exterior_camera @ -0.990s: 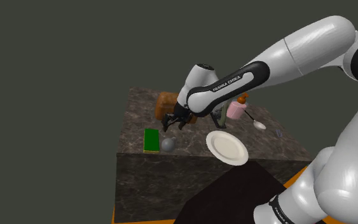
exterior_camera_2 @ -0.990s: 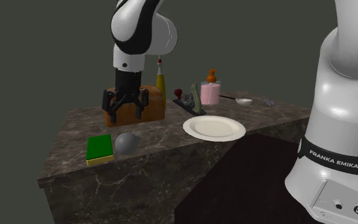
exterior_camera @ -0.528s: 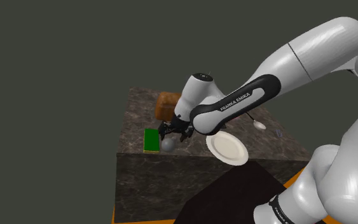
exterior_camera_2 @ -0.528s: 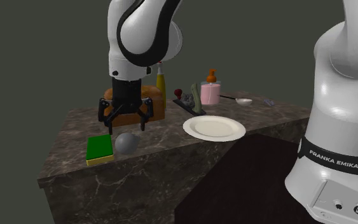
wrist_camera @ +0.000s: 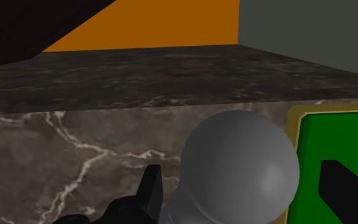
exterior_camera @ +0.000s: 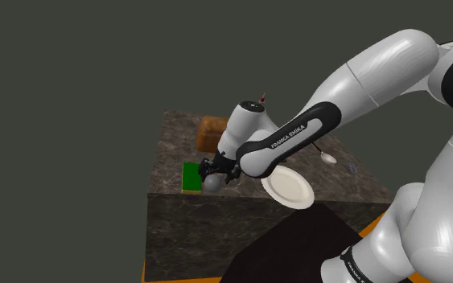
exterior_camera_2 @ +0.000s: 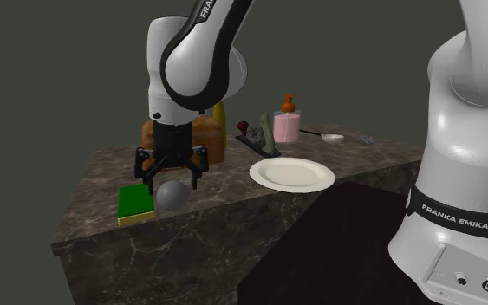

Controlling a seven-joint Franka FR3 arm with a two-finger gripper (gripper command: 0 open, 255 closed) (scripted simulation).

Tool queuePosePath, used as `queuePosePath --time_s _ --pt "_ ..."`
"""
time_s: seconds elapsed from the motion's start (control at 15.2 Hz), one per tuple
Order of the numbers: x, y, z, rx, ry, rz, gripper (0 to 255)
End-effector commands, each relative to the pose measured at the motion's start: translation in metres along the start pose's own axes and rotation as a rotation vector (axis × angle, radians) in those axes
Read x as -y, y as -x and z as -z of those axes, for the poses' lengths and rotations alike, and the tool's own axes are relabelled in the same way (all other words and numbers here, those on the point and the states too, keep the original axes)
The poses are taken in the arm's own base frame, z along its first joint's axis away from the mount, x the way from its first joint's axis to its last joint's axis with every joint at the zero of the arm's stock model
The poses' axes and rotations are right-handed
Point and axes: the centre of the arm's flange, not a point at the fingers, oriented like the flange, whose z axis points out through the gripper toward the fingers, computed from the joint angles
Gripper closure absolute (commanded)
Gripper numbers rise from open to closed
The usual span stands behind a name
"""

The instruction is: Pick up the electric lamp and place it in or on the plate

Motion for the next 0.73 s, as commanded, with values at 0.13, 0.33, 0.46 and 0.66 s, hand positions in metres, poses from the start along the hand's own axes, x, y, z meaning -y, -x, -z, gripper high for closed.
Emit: queuePosePath --time_s 0.13,0.33,0.46,0.66 --pt "-0.0001 0.0000 -0.0004 0.000 0.000 0.000 0" --pt "0.0000 0.0000 -0.0004 0.000 0.000 0.000 255" --pt "0.0000 0.0001 -0.0004 0.000 0.000 0.000 255" --pt "0.0000 0.0000 -0.0003 0.000 0.000 0.000 255"
